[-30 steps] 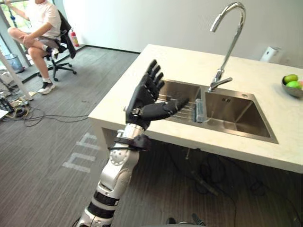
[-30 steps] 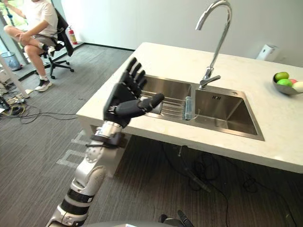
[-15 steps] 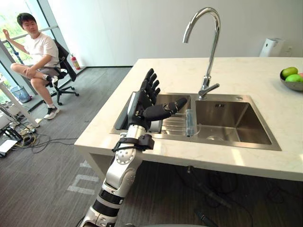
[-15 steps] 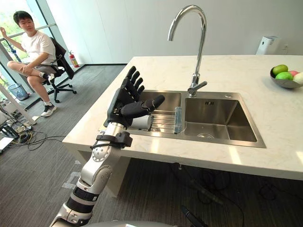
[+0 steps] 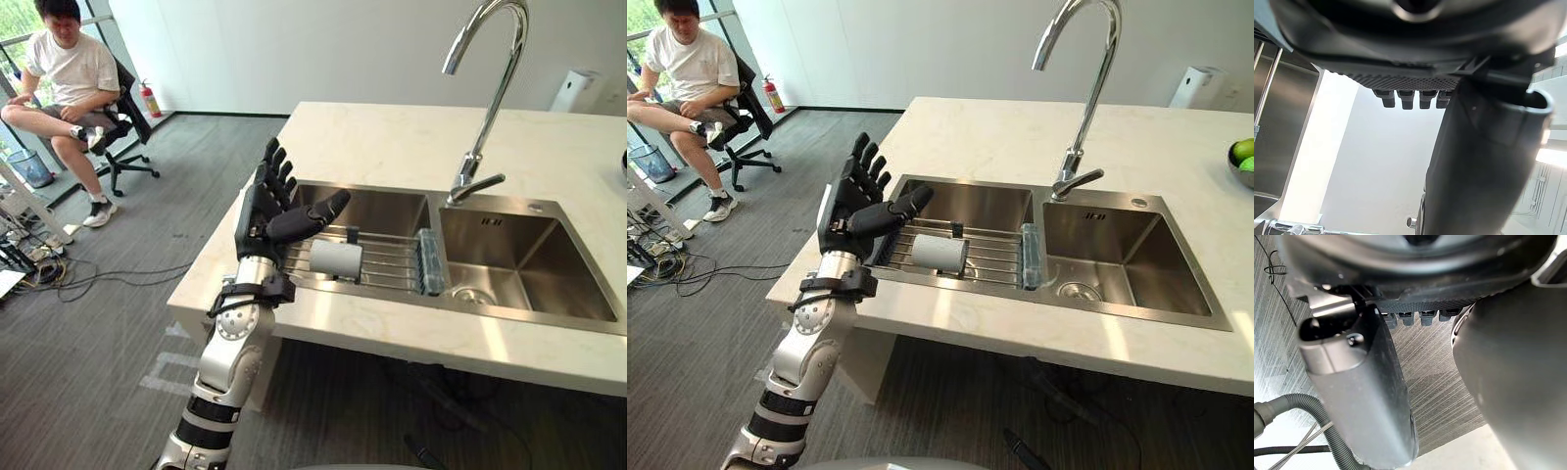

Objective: Walk over to the sink, pick up the cup, carry it to the dishwasher, place the cup inside the dishwasher, then close the dishwasher door

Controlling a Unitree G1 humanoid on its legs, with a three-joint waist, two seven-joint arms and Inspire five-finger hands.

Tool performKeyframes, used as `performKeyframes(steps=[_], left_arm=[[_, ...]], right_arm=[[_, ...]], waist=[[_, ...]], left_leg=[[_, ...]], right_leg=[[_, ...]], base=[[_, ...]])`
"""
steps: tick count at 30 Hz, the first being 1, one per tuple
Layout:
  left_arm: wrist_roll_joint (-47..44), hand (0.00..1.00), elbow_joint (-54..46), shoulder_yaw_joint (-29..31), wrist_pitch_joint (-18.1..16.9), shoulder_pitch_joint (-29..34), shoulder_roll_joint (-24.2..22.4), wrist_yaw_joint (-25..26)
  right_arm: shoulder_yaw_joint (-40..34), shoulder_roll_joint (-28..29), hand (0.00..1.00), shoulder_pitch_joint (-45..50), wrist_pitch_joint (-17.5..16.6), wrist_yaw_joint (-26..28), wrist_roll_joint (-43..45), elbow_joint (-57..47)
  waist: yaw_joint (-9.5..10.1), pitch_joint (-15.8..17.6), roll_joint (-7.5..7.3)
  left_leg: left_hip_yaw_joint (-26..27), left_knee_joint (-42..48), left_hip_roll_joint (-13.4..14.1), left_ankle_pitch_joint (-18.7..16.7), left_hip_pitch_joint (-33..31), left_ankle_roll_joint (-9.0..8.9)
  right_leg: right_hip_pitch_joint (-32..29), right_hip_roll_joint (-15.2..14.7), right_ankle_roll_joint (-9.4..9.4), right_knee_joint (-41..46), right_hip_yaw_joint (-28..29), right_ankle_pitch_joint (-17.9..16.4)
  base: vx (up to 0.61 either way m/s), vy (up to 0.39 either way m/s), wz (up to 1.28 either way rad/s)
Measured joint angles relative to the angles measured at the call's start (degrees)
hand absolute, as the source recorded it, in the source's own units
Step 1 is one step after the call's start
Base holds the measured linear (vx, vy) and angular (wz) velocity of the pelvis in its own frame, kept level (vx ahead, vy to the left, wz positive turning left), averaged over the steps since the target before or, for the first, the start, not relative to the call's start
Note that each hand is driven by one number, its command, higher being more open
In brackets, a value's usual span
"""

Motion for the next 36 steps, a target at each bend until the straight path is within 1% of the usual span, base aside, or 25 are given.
performKeyframes(steps=[1,4,5,7,8,9,10,11,12,13,14,15,16,17,18,19,20,21,22,24,28,30,31,33,36], left_arm=[[0.31,1.00,0.00,-0.78,0.09,0.58,-0.02,-0.88],[1.51,1.00,-0.01,-0.93,0.95,1.69,-0.63,-2.81],[2.45,1.00,-0.01,-1.28,1.28,1.92,-0.84,-3.12],[4.12,1.00,0.02,-2.00,1.37,2.16,-1.02,-3.15],[4.72,1.00,0.03,-2.48,1.37,2.22,-0.95,-3.19],[5.21,1.00,0.19,-2.99,1.34,2.45,-0.97,-3.17],[5.21,1.00,0.21,-3.02,1.13,2.51,-1.01,-3.19],[5.21,1.00,0.21,-3.01,1.07,2.51,-1.01,-3.17],[5.22,1.00,0.44,-2.83,-0.72,2.45,-0.75,-2.80],[5.21,1.00,1.03,-2.45,-1.83,2.38,-0.31,-2.54],[5.16,1.00,1.81,-2.06,-2.63,2.26,-0.13,-2.21],[5.13,1.00,2.32,-1.27,-2.94,2.19,-0.08,-1.35],[5.09,1.00,3.22,-0.12,-3.37,2.04,-0.10,-1.03],[5.08,1.00,4.18,0.35,-3.63,2.02,-0.36,-0.62],[4.75,1.00,5.76,0.44,-3.47,1.35,-0.44,-0.03],[4.47,1.00,6.12,0.31,-3.34,1.03,-0.48,-0.02],[3.96,1.00,6.23,0.14,-3.22,0.52,-0.68,-0.03],[3.91,1.00,6.35,-0.11,-3.12,-0.78,-0.90,-0.12],[3.96,1.00,6.53,-0.63,-3.11,-2.36,-0.86,-0.39],[4.32,1.00,6.54,-0.89,-3.11,-3.91,-0.82,-1.59],[9.03,1.00,6.75,-1.61,-2.74,-4.52,1.78,-3.51],[14.07,1.00,9.14,-3.48,-1.95,-4.51,5.63,-5.56],[15.64,1.00,9.97,-4.07,-1.53,-4.52,6.69,-5.98],[21.45,1.00,13.20,-7.58,0.58,-4.51,11.30,-7.88],[25.64,1.00,15.68,-11.36,2.32,-4.30,16.06,-10.36]], right_arm=[[0.08,0.13,1.00,-0.01,0.05,-0.20,0.09,0.01],[0.15,0.15,1.00,-0.17,0.08,-1.52,0.67,0.04],[0.12,0.20,1.00,-0.09,0.07,-2.36,1.04,0.04],[-0.03,-0.18,1.00,0.28,-0.40,-3.93,2.50,-0.40],[-0.08,0.12,1.00,0.27,-0.28,-4.92,3.04,-0.75],[-0.17,0.55,1.00,0.31,-0.14,-5.87,4.10,-0.89],[-0.30,0.94,1.00,0.75,-0.14,-6.33,4.36,-1.50],[-0.30,0.95,1.00,0.78,-0.15,-6.37,4.38,-1.53],[-0.64,1.39,1.00,0.79,-0.09,-6.76,4.45,-1.74],[-1.28,1.77,1.00,0.89,-0.10,-7.02,4.43,-1.85],[-1.61,2.16,1.00,1.15,-0.11,-7.22,4.12,-1.95],[-1.71,2.85,1.00,1.68,-0.08,-7.35,3.82,-1.66],[-1.72,3.61,1.00,2.14,-0.12,-7.86,3.62,-0.94],[-1.73,3.43,1.00,2.16,-0.08,-7.88,3.36,-0.71],[-1.77,2.71,1.00,2.54,-0.12,-7.63,3.00,-0.52],[-1.96,2.42,1.00,2.37,-0.27,-7.64,2.68,-0.19],[-2.41,2.14,1.00,2.33,-0.35,-7.57,2.65,-0.10],[-2.61,2.07,1.00,2.06,-0.45,-7.53,2.66,-0.05],[-3.00,2.15,1.00,1.52,-0.47,-7.45,2.68,0.30],[-4.19,2.06,1.00,0.54,-0.49,-7.13,2.72,1.33],[-5.21,1.34,1.00,-0.23,-0.77,-6.23,2.76,2.71],[-6.42,0.97,1.00,-0.90,-0.61,-5.69,2.78,4.20],[-6.61,0.87,1.00,-0.97,-0.55,-5.64,2.78,4.45],[-6.84,0.65,1.00,-1.12,-0.47,-5.22,2.81,4.51],[-7.42,0.37,1.00,-1.61,-0.40,-4.23,2.84,4.92]], waist=[[0.08,-0.04,-0.44],[0.00,0.20,-1.63],[-0.02,0.27,-1.78],[0.20,0.39,-1.72],[0.12,0.70,-2.06],[0.02,0.71,-1.24],[0.01,0.82,-1.06],[0.01,0.80,-1.09],[0.01,0.84,-1.28],[-0.02,0.74,-1.35],[-0.06,0.59,-1.59],[-0.13,-0.07,-3.01],[0.07,-0.91,-4.40],[0.04,-1.04,-3.33],[0.06,-1.40,-1.89],[0.06,-1.81,-0.95],[-0.03,-2.29,-0.18],[-0.11,-2.48,0.09],[-0.17,-2.68,0.40],[-0.68,-2.52,0.15],[-1.03,-2.41,0.16],[-1.29,-2.03,0.26],[-1.40,-1.94,0.31],[-1.69,-1.51,0.61],[-1.88,-0.62,0.83]], left_leg=[[-0.19,-0.13,-0.33,-0.33,0.32,0.09],[-0.75,0.80,-1.98,-1.44,0.33,0.53],[-1.14,1.14,-3.12,-2.39,0.58,1.19],[-1.18,1.57,-4.03,-3.13,0.96,1.90],[-1.68,2.52,-4.02,-3.81,1.71,2.46],[-2.15,3.55,-2.81,-4.49,2.61,2.78],[-2.31,4.21,-2.04,-5.34,2.59,2.17],[-2.34,4.26,-1.96,-5.41,2.59,2.13],[-3.08,4.94,-0.54,-6.08,2.34,1.41],[-3.41,5.03,0.17,-6.22,2.00,1.04],[-3.84,5.04,0.65,-6.22,1.69,0.33],[-4.28,5.02,0.81,-6.26,1.26,-1.07],[-4.33,4.98,1.35,-6.43,1.13,-2.77],[-4.27,4.96,2.49,-6.36,1.06,-3.49],[-4.41,4.50,4.82,-5.44,0.85,-4.82],[-4.17,3.29,6.00,-4.74,1.14,-5.37],[-3.98,1.97,7.09,-4.23,1.41,-5.86],[-3.42,0.78,7.88,-3.61,1.87,-6.20],[-2.54,0.48,8.23,-3.41,2.06,-6.31],[-2.27,0.39,7.98,-3.39,2.02,-6.30],[-1.84,0.01,7.12,-3.32,1.79,-6.18],[-1.68,-0.19,6.75,-3.22,1.72,-6.03],[-1.64,-0.27,6.64,-3.16,1.66,-5.95],[-1.56,-0.78,6.26,-2.92,1.63,-5.61],[-1.06,-1.00,5.98,-2.63,1.51,-5.40]], right_leg=[[-0.40,-0.51,0.01,1.61,-0.08,-1.28],[-1.63,-2.72,0.68,5.96,-0.16,-3.30],[-2.12,-4.21,1.55,8.75,-0.19,-3.76],[-5.95,-6.26,1.99,18.87,-0.14,-3.81],[-8.47,-7.51,1.94,25.51,0.17,-2.73],[-9.31,-7.73,0.65,29.08,0.41,-1.87],[-9.59,-7.86,-0.79,28.68,0.42,-2.85],[-9.62,-7.89,-0.85,28.58,0.46,-2.89],[-9.88,-8.05,-0.91,22.92,1.82,-2.96],[-9.75,-7.99,-0.64,18.95,2.97,-2.29],[-9.13,-7.81,-0.46,14.65,3.98,-0.27],[-8.24,-8.08,0.05,9.60,4.77,4.71],[-6.56,-7.96,4.23,5.87,3.58,5.11],[-6.03,-6.85,4.45,4.47,2.81,5.25],[-5.73,-4.37,3.48,2.86,1.69,5.33],[-5.73,-2.98,3.01,2.07,1.39,5.49],[-5.66,-1.67,2.64,1.33,1.18,5.67],[-5.59,-0.69,2.34,0.63,1.13,5.76],[-5.44,-0.25,2.24,0.07,1.18,5.80],[-5.11,-0.05,2.22,-0.99,1.33,6.07],[-3.99,-0.39,2.67,-4.86,1.59,8.14],[-2.33,-0.30,2.79,-9.00,1.55,10.59],[-2.19,-0.31,2.80,-9.65,1.59,11.04],[-1.68,-0.37,2.72,-11.81,1.76,12.61],[-1.44,-0.37,2.52,-13.80,2.33,14.18]], base=[[-0.06,0.029,0.10],[-0.03,0.057,0.13],[0.00,0.071,0.13],[0.00,0.057,0.10],[0.01,0.045,0.16],[0.02,0.025,0.19],[0.03,-0.008,0.11],[0.05,-0.054,0.12],[0.05,-0.070,0.15],[0.10,-0.153,0.22],[0.12,-0.226,0.22],[0.19,-0.355,0.18],[0.18,-0.327,0.09],[0.19,-0.298,0.05],[0.16,-0.185,0.00],[0.19,-0.209,-0.03],[0.19,-0.175,-0.14],[0.19,-0.164,-0.15],[0.14,-0.091,-0.13],[0.09,-0.030,-0.06],[0.04,0.031,-0.04],[-0.02,0.029,-0.04],[-0.05,0.029,-0.03],[-0.07,0.015,-0.05],[-0.10,-0.003,-0.11]])
